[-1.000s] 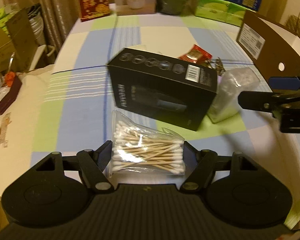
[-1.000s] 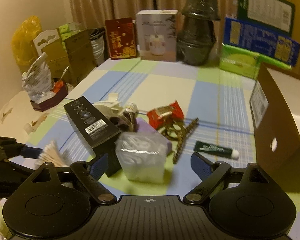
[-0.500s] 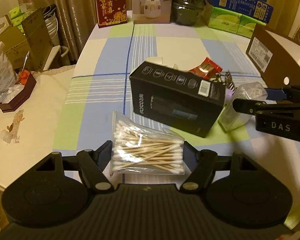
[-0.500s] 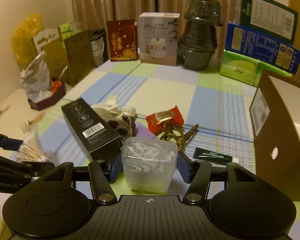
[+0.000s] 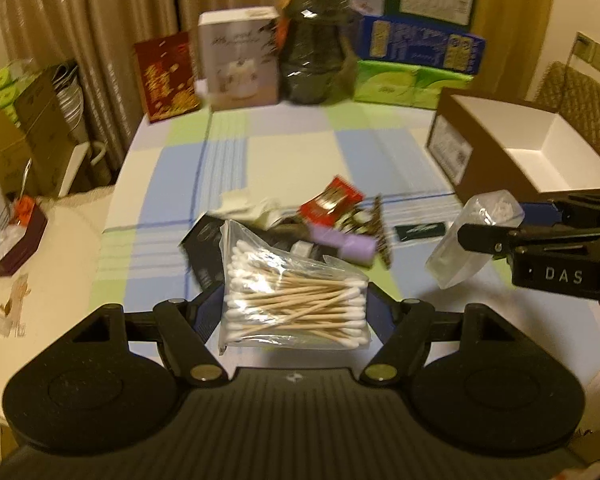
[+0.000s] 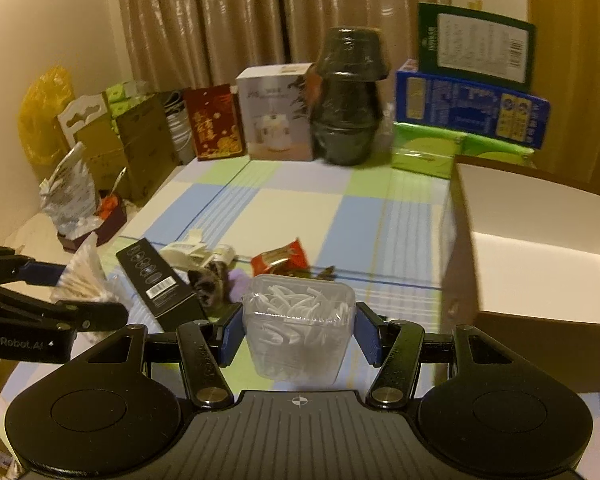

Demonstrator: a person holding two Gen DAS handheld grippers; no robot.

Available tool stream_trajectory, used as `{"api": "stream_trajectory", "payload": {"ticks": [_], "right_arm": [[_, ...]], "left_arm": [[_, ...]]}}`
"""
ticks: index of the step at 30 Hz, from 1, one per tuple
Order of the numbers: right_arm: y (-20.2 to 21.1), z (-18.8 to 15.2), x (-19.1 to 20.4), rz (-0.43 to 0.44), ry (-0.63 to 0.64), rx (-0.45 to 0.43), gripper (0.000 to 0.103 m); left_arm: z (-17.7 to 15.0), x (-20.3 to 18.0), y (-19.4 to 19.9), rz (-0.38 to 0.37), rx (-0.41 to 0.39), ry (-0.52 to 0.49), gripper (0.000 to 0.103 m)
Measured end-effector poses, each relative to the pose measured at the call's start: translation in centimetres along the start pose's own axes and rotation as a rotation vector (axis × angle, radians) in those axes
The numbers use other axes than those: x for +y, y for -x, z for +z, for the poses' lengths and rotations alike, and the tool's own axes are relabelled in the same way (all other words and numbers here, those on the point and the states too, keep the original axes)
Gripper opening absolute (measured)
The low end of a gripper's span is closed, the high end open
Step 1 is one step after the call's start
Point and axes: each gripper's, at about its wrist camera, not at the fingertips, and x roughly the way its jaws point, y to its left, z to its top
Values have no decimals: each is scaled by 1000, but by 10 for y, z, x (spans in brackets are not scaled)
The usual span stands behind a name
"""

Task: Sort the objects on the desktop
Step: 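Lower the swab bag into the brown box while right tool releases floss box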

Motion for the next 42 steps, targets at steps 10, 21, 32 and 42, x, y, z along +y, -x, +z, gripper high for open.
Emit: {"api": "stream_trajectory", "payload": {"ticks": [10,21,32,42], "right_arm": [[53,10,-49,-11,-68,-58,55],[115,31,-127,-98,-165,-169,55],[125,53,-237,-237,-204,-200,55],[73,39,-320,-347,-208,-12,55]], "left_arm": [[32,-59,4,-72,-52,-85,70],[73,-140,-2,-182,-119,-181,70],[119,-219,-38,-266,-137,-257,70],[147,-263,-118,-248,13,-268,70]]}}
